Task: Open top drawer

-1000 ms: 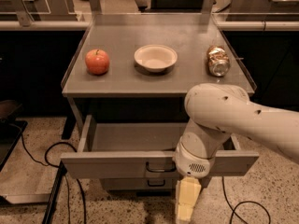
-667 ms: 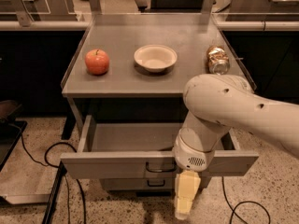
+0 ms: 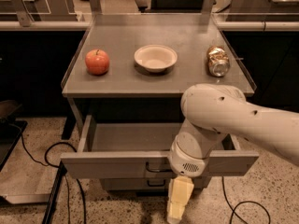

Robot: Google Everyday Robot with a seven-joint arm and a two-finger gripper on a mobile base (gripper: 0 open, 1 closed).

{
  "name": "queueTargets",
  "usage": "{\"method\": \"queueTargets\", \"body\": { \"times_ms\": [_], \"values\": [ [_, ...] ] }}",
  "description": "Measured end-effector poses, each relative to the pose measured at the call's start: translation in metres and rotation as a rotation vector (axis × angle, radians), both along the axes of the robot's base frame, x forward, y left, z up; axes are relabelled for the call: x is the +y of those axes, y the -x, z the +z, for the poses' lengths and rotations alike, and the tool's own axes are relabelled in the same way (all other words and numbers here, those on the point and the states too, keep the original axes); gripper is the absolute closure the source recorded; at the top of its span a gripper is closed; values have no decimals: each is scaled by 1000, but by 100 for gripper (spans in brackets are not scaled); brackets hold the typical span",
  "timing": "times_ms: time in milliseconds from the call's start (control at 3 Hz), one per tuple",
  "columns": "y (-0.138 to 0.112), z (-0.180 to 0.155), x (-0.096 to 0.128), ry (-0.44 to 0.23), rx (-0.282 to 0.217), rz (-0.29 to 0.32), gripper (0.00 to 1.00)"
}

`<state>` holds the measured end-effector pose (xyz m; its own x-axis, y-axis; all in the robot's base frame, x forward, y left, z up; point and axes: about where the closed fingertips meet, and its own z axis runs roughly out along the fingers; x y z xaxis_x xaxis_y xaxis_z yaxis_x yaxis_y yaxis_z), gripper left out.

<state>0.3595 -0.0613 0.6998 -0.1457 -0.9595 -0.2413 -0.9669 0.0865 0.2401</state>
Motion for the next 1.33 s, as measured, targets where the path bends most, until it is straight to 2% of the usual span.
{"method": "queueTargets", "body": {
  "times_ms": [333,667,1000,1333],
  "values": [
    [-2,-7,15,-19,-21,-4,0],
    [0,-15,21,-23,-10,-11,0],
    [6,-25,21,-23,17,-21,0],
    [18,-27,8,-11,43,-49,0]
  ]
}}
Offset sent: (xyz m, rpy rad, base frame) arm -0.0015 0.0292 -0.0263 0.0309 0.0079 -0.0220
